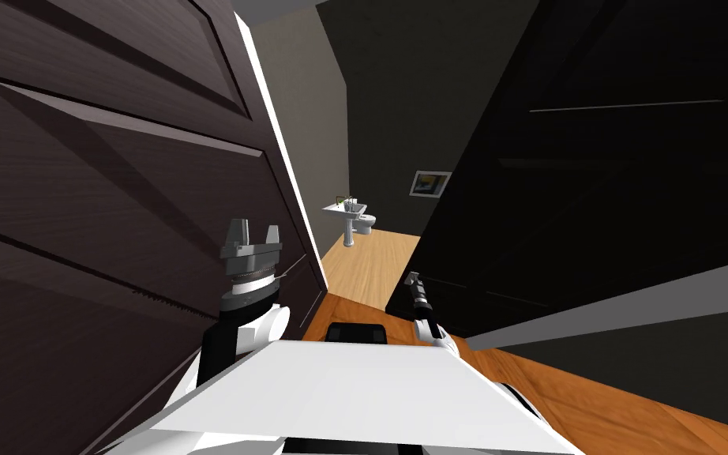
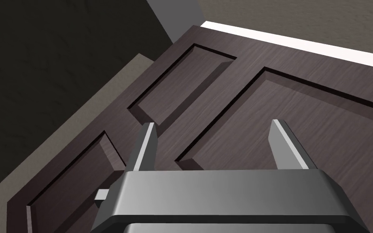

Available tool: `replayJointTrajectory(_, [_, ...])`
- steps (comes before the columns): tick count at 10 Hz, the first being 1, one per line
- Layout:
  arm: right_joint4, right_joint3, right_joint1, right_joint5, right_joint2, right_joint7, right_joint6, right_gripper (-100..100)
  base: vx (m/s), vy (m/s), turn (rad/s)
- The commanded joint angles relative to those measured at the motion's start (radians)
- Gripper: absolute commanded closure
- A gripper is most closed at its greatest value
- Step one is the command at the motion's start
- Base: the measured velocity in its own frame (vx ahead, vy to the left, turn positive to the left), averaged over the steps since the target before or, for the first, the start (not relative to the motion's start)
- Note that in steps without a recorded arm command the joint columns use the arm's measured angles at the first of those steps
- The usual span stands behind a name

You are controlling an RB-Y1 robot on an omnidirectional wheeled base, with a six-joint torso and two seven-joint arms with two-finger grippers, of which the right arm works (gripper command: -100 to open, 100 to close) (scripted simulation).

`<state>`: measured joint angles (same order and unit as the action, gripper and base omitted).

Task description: Pull the door open

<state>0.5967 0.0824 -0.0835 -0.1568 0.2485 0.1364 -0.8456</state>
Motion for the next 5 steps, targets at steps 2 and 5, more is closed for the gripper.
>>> replayJointTrajectory(2, [0.001,-0.018,0.005,0.01,0.013,0.022,-0.009,100,-0.144,-0.036,0.105])
replayJointTrajectory(5, [0.002,-0.046,0.013,0.025,0.033,0.056,-0.023,100,-0.201,-0.028,0.097])
